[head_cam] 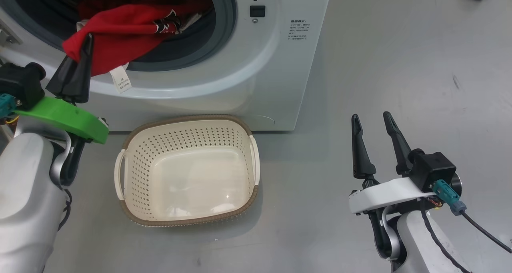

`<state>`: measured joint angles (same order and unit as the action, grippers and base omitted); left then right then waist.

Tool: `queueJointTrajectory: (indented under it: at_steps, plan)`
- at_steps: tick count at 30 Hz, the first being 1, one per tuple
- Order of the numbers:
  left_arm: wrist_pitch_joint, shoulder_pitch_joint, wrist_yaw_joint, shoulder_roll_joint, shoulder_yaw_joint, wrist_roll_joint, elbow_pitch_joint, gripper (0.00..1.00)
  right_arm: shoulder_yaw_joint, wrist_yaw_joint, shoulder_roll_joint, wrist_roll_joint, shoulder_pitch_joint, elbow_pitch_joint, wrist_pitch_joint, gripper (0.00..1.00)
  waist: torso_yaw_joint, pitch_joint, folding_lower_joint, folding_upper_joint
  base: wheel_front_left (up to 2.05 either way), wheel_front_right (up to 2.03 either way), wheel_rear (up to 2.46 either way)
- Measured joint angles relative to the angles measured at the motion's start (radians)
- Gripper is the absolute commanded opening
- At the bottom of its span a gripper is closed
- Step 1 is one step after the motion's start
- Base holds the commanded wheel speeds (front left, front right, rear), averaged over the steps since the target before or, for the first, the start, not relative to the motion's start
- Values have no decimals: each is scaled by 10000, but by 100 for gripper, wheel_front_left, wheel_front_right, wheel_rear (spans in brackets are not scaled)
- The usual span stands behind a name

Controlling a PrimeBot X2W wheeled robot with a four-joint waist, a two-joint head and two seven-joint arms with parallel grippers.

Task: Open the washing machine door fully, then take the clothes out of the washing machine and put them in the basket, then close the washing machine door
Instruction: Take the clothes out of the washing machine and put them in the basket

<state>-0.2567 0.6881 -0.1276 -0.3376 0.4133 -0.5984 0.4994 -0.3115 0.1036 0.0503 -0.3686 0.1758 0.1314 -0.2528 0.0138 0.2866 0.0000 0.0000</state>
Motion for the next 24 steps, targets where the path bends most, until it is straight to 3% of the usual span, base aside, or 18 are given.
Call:
queueJointTrajectory:
  at_steps: [24]
  plan:
    - [-2,-763,-4,360,-2727,652,-4334,0,96,-224,0,2,-185,0,0,100,23,-256,0,0,0,0,0]
